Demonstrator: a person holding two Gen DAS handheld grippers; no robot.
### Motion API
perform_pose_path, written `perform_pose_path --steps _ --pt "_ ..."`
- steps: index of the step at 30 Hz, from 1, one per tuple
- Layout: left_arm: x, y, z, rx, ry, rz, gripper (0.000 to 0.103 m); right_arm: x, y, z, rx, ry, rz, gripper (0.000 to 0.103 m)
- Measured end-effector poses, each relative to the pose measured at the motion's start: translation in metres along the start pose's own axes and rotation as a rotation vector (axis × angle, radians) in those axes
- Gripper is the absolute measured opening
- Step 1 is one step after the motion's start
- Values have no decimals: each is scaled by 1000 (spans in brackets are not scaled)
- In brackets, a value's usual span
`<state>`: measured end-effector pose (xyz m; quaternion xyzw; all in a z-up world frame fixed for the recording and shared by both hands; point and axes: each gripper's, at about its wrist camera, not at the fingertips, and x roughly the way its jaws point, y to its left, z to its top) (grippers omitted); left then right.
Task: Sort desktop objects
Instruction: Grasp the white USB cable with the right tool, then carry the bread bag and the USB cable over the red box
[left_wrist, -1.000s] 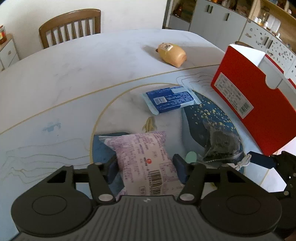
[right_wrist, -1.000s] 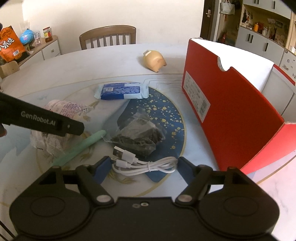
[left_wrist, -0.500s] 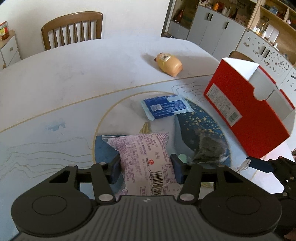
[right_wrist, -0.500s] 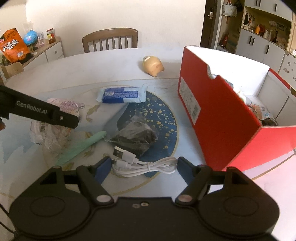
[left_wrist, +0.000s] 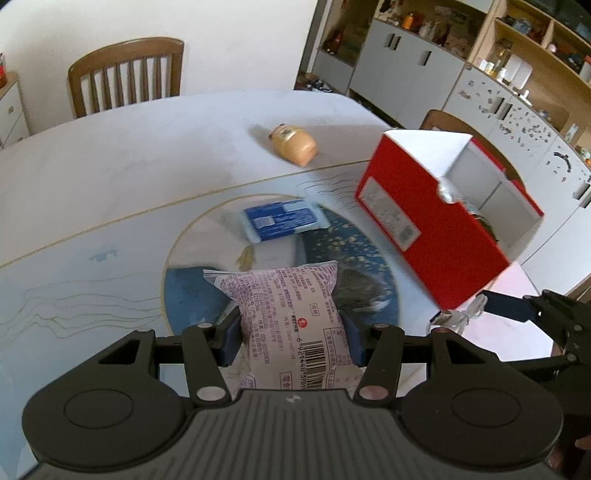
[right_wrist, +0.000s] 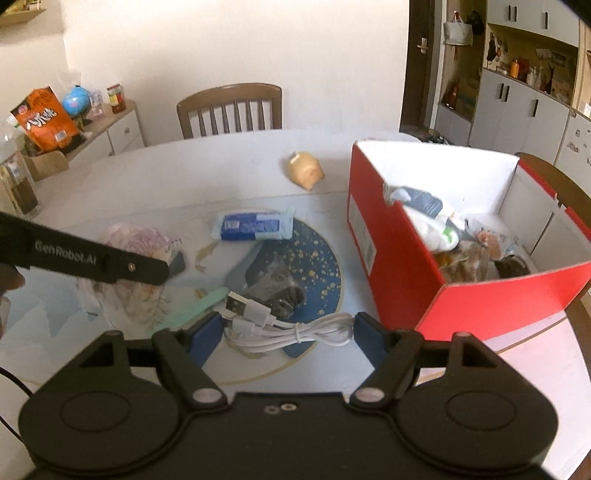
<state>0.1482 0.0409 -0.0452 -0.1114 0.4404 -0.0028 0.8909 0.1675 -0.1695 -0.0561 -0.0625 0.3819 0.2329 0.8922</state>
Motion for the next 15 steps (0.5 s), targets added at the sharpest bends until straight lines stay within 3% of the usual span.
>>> perform_pose_path --steps 15 --pt "-26 -63 18 59 -60 -77 54 -45 -40 20 18 -30 3 77"
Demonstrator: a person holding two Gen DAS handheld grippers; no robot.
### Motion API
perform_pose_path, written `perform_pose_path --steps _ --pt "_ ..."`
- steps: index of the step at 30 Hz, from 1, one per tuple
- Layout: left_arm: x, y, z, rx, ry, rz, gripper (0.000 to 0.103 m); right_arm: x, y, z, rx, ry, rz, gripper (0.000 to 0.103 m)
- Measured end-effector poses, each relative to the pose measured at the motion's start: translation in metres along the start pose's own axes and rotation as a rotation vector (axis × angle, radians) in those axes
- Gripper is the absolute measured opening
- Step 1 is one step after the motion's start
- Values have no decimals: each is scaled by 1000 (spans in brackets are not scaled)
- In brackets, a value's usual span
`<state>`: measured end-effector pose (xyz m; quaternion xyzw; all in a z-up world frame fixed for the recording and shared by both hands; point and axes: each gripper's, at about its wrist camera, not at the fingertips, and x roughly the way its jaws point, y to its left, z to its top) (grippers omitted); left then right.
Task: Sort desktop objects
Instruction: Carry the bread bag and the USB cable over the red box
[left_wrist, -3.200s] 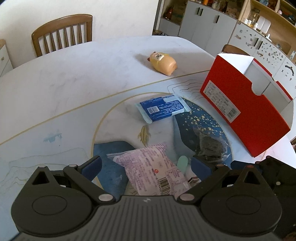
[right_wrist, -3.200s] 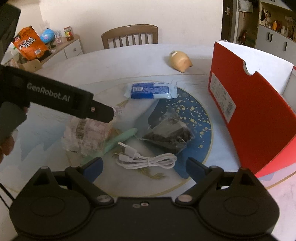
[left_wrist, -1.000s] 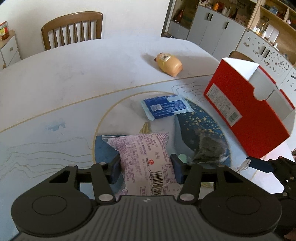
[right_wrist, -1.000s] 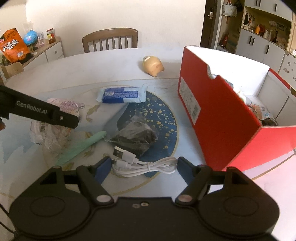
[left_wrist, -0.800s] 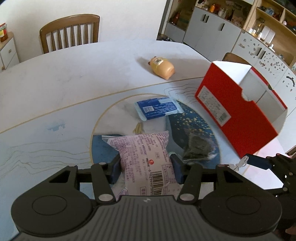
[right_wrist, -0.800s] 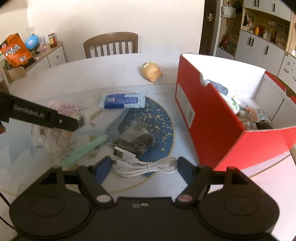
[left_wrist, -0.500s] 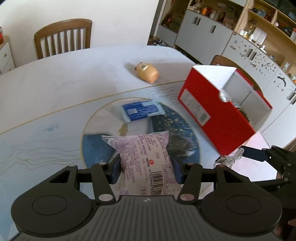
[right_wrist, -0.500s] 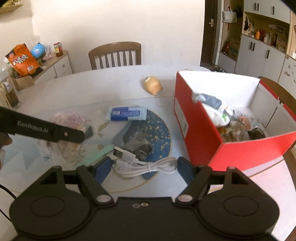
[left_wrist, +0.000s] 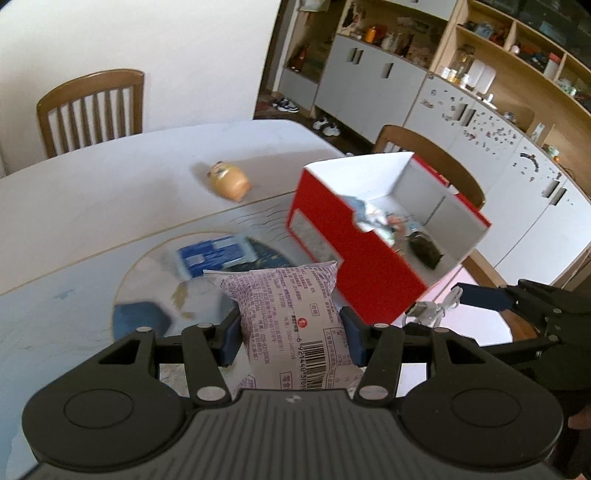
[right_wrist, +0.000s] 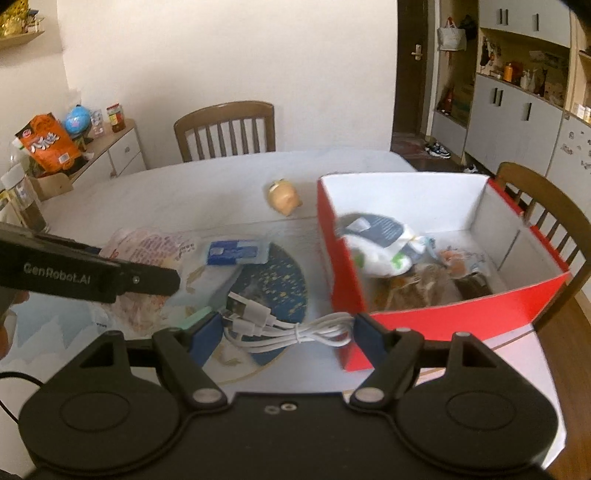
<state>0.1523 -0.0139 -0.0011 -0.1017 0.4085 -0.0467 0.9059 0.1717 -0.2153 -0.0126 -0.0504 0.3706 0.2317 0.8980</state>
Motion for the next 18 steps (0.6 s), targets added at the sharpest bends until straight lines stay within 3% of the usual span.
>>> perform_pose_path --steps 9,18 --pt "9 -42 19 28 -20 -46 54 -17 -43 15 1 -40 -18 77" --pt "33 -77 36 30 -21 -46 54 -15 -89 30 -15 -49 -20 77"
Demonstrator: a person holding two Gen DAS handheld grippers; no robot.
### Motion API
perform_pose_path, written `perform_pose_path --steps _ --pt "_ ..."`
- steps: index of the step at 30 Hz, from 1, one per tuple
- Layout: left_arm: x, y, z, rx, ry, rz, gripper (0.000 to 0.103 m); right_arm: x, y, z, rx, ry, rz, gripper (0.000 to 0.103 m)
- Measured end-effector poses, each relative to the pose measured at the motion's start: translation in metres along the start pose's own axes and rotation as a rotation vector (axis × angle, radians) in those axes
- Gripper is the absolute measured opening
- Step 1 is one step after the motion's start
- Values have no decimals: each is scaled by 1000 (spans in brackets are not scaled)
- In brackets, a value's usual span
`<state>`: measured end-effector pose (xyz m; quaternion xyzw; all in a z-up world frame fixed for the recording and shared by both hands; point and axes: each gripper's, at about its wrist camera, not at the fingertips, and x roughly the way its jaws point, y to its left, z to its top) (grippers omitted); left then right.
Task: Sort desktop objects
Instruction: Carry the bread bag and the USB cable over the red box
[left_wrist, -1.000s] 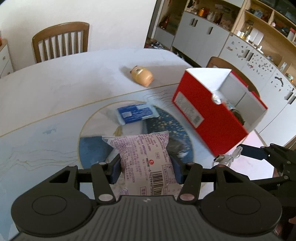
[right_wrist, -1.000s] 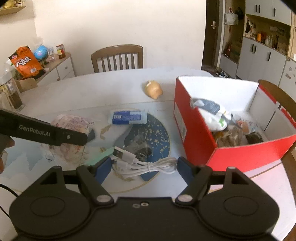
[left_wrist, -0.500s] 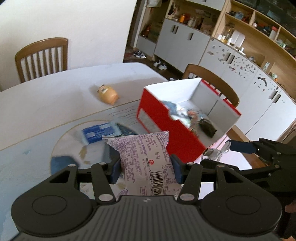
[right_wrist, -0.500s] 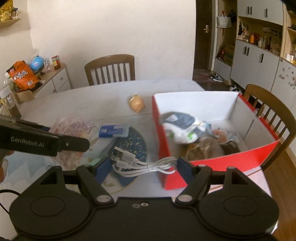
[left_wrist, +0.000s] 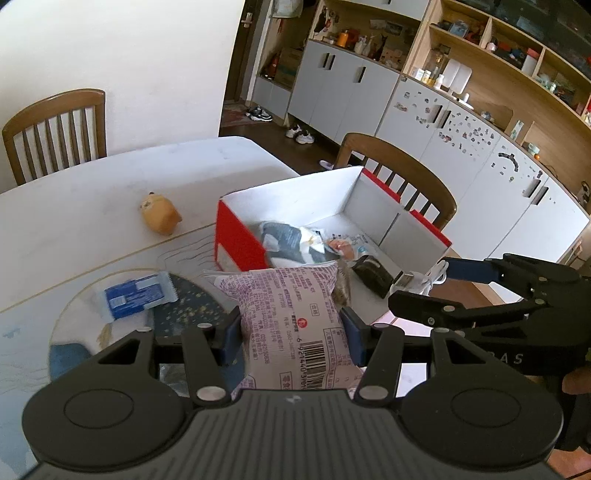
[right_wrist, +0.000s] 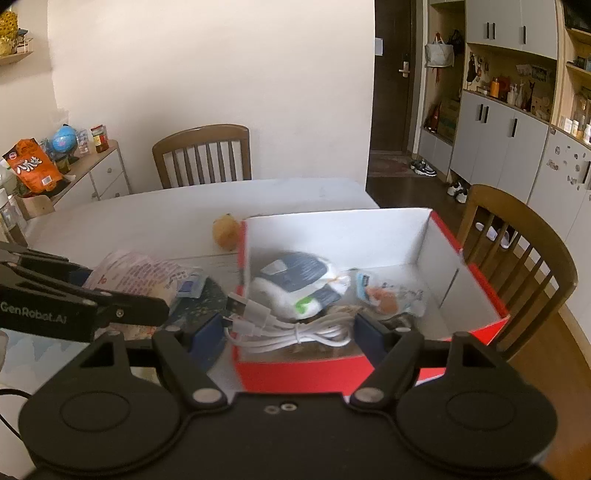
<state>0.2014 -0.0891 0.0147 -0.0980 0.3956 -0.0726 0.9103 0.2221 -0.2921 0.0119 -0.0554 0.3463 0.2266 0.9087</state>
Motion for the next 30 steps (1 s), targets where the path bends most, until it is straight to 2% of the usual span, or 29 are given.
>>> perform_pose_path --steps 18,30 --pt "66 -57 29 25 46 15 54 27 -103 26 1 20 9 77" --pt "131 -77 45 94 168 12 54 72 -144 45 9 63 39 77"
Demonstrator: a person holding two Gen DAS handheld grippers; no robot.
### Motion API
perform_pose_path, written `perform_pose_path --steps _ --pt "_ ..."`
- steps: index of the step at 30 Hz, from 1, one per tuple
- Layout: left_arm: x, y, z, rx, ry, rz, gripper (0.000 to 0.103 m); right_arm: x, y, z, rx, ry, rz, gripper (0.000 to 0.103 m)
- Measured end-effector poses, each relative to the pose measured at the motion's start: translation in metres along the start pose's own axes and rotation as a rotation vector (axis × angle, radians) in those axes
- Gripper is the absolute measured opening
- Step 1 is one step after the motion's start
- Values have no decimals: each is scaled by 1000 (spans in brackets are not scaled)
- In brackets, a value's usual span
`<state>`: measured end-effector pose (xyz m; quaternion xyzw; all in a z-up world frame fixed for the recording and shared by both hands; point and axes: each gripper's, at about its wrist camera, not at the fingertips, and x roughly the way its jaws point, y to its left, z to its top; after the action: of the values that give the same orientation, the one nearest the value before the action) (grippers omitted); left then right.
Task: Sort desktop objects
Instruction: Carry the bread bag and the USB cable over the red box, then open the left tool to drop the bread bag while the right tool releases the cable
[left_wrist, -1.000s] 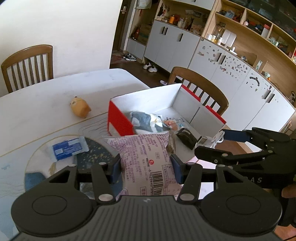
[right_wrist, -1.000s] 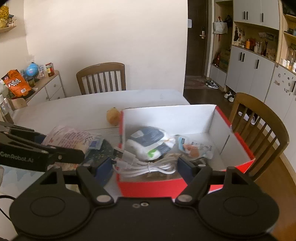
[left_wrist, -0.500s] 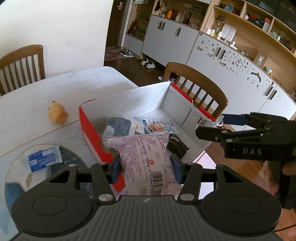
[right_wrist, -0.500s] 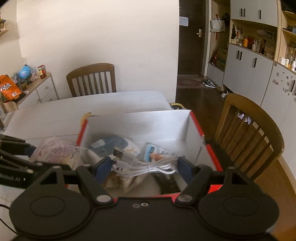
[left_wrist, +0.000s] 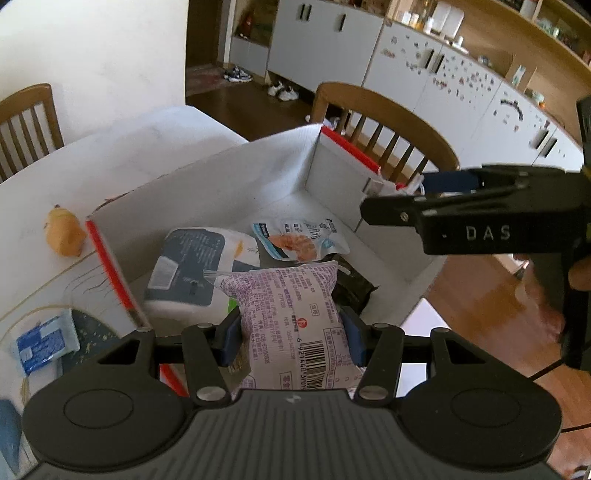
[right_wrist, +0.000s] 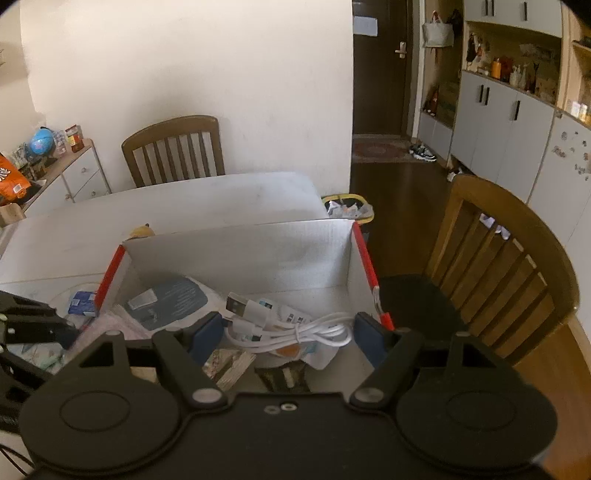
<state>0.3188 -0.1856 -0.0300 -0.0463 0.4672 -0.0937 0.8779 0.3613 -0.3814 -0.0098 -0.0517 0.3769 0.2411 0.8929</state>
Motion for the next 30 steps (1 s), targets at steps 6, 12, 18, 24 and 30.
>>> perform_pose_path --steps 6,12,18,24,30 --pt "23 -2 16 20 49 -19 54 24 0 9 -40 14 5 77" --pt "43 -1 31 11 82 -26 51 52 -2 15 -70 35 -5 77" --pt "61 -5 30 29 142 -30 51 77 1 16 -98 94 1 77" --pt "51 -6 24 36 127 -30 51 98 11 14 -151 157 24 77" --pt "39 6 19 -13 109 -22 51 117 16 17 -189 226 23 77"
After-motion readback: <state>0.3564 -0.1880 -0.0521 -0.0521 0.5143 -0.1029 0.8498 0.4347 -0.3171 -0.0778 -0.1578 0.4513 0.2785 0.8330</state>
